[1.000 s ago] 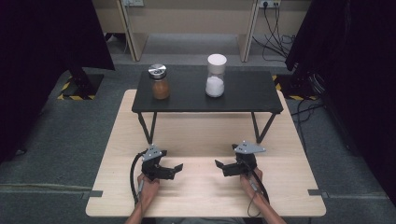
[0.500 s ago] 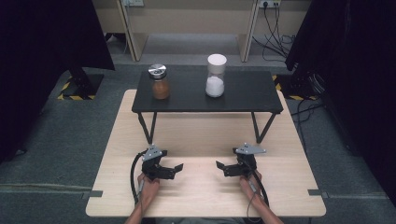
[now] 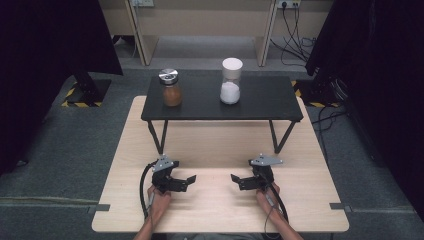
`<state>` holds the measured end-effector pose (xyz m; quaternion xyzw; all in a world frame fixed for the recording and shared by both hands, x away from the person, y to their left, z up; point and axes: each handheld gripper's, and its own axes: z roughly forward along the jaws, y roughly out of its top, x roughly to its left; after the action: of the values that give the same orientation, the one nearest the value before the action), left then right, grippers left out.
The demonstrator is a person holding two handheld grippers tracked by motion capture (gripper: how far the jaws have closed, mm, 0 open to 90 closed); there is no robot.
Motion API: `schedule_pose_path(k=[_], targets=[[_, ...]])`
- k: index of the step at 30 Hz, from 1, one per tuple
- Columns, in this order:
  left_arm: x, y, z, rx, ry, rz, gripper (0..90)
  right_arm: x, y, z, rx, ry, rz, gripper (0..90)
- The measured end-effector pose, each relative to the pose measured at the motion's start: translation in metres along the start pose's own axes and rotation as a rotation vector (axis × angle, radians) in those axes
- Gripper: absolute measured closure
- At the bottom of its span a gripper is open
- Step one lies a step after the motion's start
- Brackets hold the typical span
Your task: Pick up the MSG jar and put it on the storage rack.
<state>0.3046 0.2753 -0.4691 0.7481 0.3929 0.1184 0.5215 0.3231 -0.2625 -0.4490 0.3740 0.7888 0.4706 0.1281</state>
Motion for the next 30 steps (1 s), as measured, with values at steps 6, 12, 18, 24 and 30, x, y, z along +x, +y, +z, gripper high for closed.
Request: schedule_pose_path(k=[6,12,18,24,30], targets=[[0.0003,0.0001,0.0001,0.002,-0.003,-0.001,1.1,0.0003,0.0004,0.0004,0.004,-0.004,0.007,0.7],[0.0005,0.0002,0.0004,0.002,-0.004,-0.001,1.1,0.0002,0.0007,0.0008,0.005,-0.002,0.001,0.7],[-0.0001,0.0003,0.0005,0.003,-0.002,0.001,1.1,0.0002,0.0011,0.0009,0.008,-0.002,0.0,0.7],[0.0,0.0004,0.0006,0.003,-0.003,0.001,1.1,0.0005,0.0013,0.0011,0.009,-0.003,-0.003,0.7],[0.0001,0.0003,0.0005,0.003,-0.003,0.0,1.1,0.0003,0.0014,0.0013,0.01,-0.003,-0.003,0.7]])
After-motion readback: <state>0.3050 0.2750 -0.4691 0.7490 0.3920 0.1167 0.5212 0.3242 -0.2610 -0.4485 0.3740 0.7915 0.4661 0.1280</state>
